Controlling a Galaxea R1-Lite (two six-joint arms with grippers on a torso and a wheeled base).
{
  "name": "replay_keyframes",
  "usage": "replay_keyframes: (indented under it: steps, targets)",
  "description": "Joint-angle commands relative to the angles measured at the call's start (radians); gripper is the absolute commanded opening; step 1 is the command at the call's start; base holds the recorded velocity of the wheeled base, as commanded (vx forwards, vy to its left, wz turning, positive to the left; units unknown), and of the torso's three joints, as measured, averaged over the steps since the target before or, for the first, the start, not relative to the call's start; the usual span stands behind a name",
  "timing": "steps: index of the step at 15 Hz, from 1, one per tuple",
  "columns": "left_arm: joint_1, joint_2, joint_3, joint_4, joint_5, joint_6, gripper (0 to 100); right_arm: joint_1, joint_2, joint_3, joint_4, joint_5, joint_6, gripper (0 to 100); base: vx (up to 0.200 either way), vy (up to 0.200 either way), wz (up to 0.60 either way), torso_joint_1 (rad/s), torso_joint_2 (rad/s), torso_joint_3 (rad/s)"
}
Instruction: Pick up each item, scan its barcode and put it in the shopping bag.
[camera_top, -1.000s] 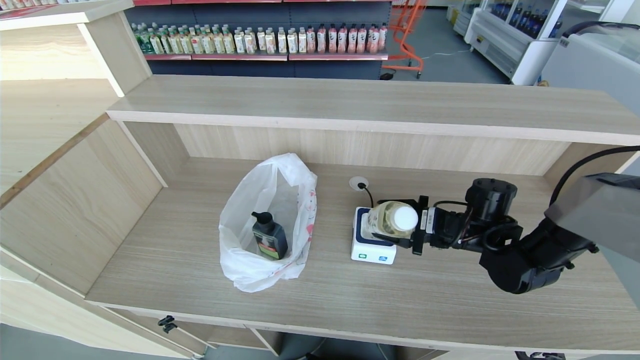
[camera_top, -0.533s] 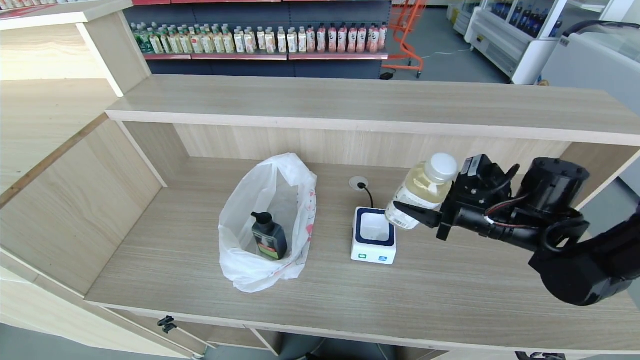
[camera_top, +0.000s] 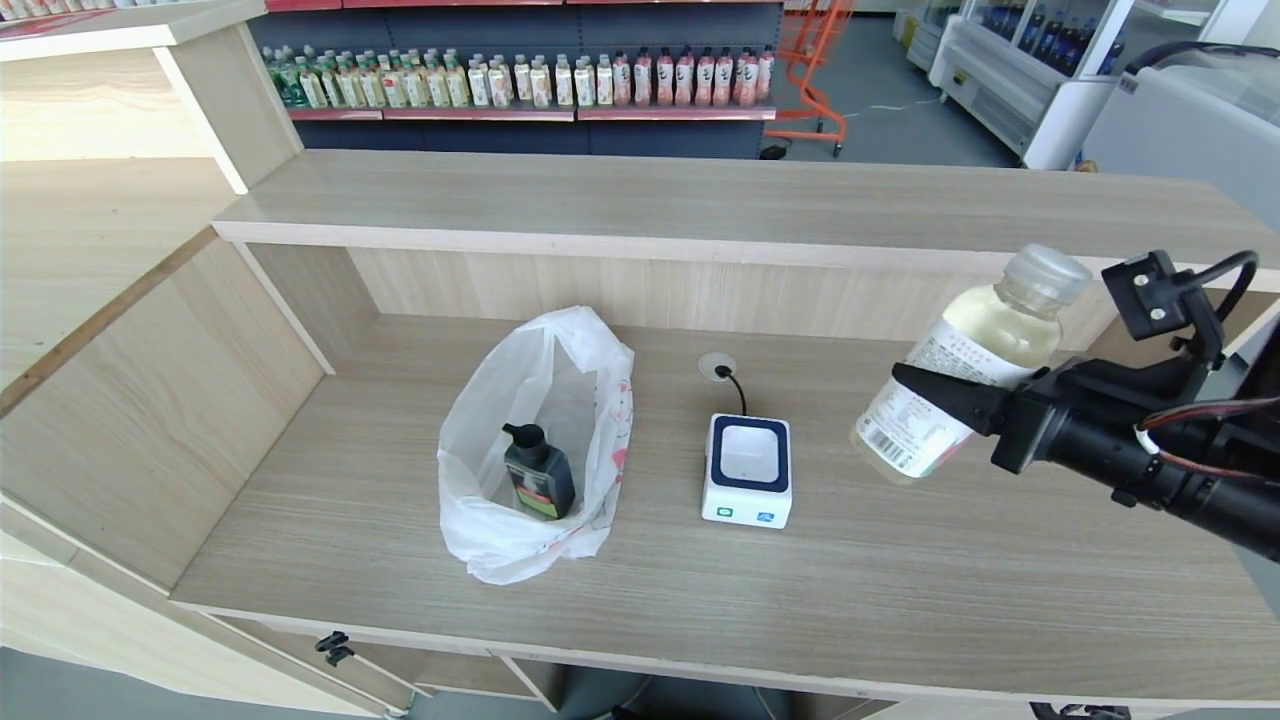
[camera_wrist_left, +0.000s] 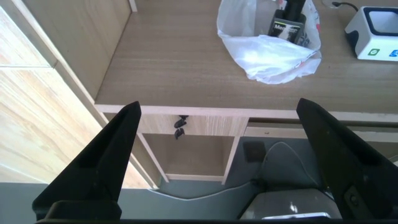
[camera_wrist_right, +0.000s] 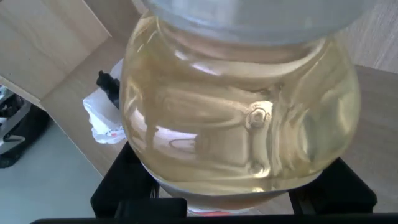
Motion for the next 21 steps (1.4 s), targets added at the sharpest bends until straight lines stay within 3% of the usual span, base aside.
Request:
replay_keyframes:
  steps: [1, 7, 14, 21]
  targets:
    - [0.0, 0.002, 0.0, 0.0, 0.0, 0.0, 100, 0.0, -0.048, 0.012, -0.001, -0.001, 0.001, 0, 0.0, 0.0, 0.0, 0.0, 0.0, 0.0]
    - [0.0, 0.002, 0.0, 0.0, 0.0, 0.0, 100, -0.004, -0.067, 0.017, 0.0, -0.002, 0.039, 0, 0.0, 0.0, 0.0, 0.0, 0.0, 0.0]
    - [0.0, 0.0, 0.002, 0.0, 0.0, 0.0, 100, 0.002, -0.045, -0.034, 0.079, -0.001, 0.09, 0, 0.0, 0.171, 0.0, 0.003, 0.0, 0.0]
    - [0.0, 0.002, 0.0, 0.0, 0.0, 0.0, 100, 0.068, 0.198, -0.265, 0.137, -0.004, 0.091, 0, 0.0, 0.0, 0.0, 0.0, 0.0, 0.0]
